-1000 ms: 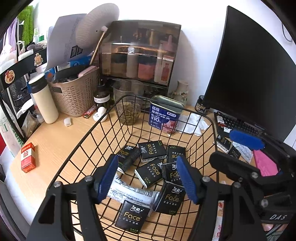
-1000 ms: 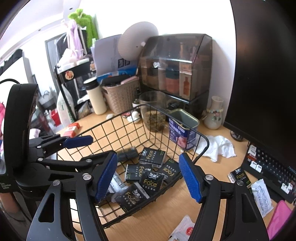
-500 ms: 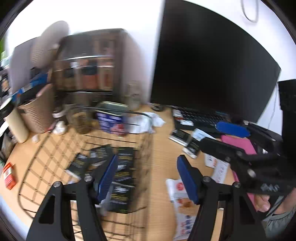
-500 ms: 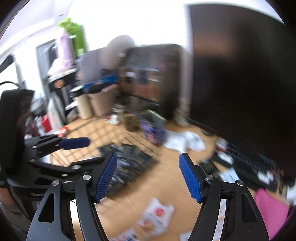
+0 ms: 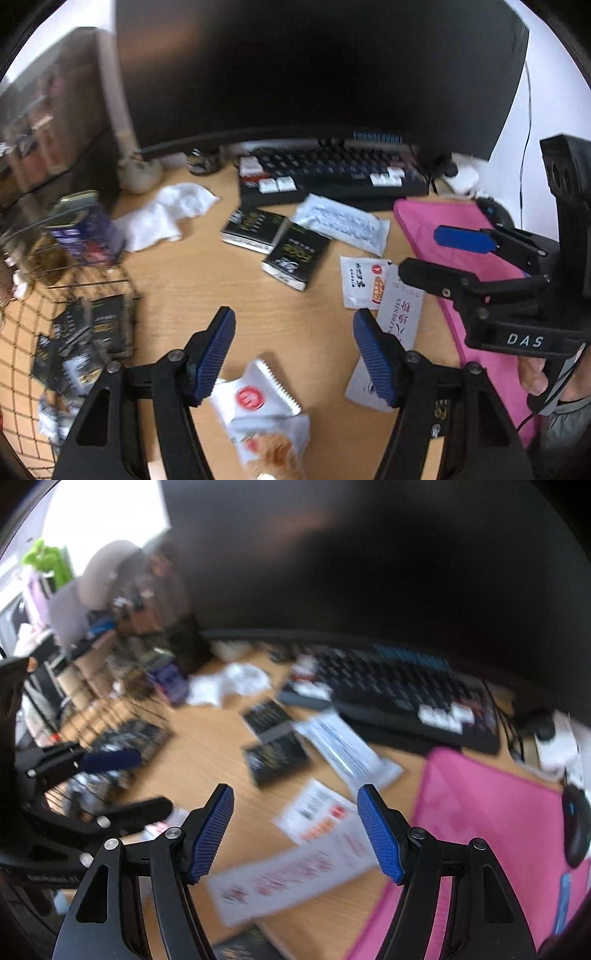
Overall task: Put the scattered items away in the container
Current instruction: 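Move both open grippers back over the desk toward the remaining items, then grasp the white snack wrapper with right while left grasps a black Face pack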
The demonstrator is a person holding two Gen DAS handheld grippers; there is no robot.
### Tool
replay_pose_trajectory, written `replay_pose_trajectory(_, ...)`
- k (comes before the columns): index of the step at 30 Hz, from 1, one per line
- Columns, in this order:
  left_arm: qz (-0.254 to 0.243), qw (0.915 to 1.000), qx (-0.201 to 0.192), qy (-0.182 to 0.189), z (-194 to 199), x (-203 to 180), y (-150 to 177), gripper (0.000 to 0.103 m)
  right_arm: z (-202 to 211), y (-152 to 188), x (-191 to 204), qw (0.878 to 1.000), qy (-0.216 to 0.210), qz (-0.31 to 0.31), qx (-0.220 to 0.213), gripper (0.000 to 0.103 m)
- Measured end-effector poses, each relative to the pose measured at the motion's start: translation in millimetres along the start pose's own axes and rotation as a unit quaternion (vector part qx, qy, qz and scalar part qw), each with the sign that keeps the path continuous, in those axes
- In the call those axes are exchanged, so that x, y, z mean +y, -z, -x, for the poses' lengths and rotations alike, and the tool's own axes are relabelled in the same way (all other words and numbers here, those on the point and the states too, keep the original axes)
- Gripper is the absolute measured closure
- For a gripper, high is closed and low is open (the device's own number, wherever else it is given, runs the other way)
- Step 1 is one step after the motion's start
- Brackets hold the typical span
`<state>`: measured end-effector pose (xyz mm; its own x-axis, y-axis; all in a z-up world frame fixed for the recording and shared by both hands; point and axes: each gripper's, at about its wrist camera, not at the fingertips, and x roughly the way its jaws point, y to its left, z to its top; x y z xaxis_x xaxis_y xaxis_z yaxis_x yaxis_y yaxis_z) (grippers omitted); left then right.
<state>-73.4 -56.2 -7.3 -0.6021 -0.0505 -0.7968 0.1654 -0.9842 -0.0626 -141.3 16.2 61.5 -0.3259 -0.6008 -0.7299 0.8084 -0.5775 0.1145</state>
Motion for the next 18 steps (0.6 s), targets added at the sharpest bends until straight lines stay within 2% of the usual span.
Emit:
replay_pose_trajectory(5, -0.016, 0.9992, 0.037, 0.005, -39, -11, -7, 0.032, -23, 12, -32, 0.999, 0.007, -0.019, 0.025, 0.034)
replay_pose_trajectory(7, -0.014, 0.9992, 0.037, 0.007, -49, -11, -16, 0.032, -34, 10, -40, 0.999, 0.013, -0.019, 0.034, 0.034)
replay_pose_trajectory(12, -0.008, 0.9990, 0.043, 0.011, -65, -5, -28, 0.032, -58, -14, -50, 0.998, 0.035, 0.011, 0.043, 0.034)
replay_pose_trajectory(18, 0.000, 0.9984, 0.053, 0.021, -78, 7, -33, 0.032, -90, -35, -40, 0.996, 0.032, 0.064, 0.055, 0.034)
